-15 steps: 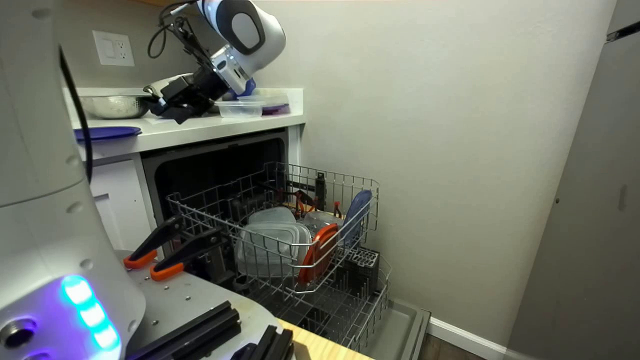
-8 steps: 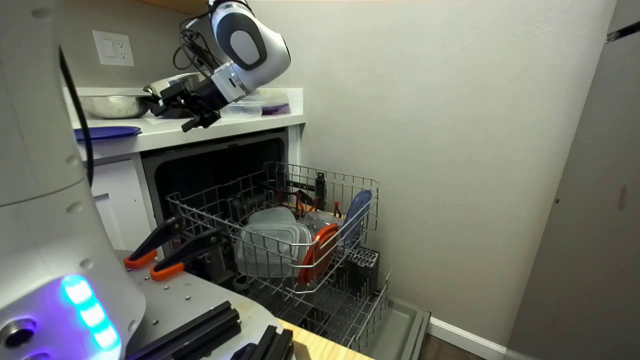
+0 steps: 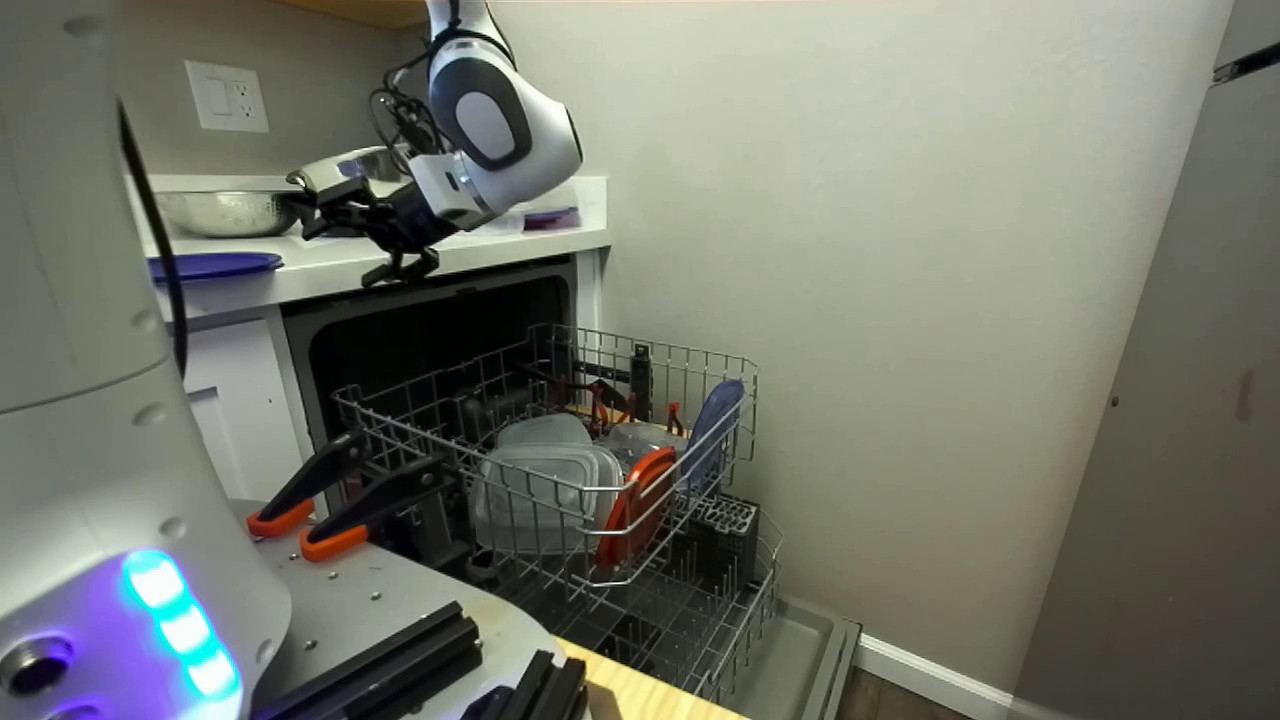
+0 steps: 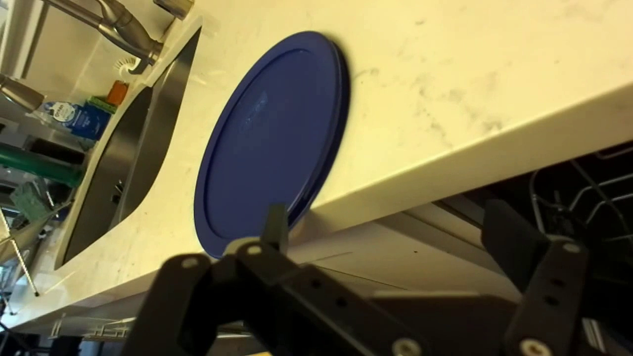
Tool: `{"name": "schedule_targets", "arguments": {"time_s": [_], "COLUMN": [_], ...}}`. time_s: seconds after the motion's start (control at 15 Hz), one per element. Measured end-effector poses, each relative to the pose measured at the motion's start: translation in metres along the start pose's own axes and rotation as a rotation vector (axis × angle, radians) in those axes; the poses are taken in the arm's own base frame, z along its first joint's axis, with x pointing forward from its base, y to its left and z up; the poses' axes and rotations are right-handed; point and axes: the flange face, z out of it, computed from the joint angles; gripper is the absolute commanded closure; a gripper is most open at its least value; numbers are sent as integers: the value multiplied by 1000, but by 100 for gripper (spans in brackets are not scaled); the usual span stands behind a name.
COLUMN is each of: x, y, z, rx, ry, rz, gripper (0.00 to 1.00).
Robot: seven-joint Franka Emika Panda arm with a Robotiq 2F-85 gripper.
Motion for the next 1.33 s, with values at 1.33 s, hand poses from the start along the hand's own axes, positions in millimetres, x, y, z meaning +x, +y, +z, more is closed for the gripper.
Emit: {"name": "schedule_targets", "arguments": {"time_s": [1.33], "x": [-16], "y": [3], "z": [48], "rx": [-174], "ry": [229], "rz": [129], "gripper": [0]}}
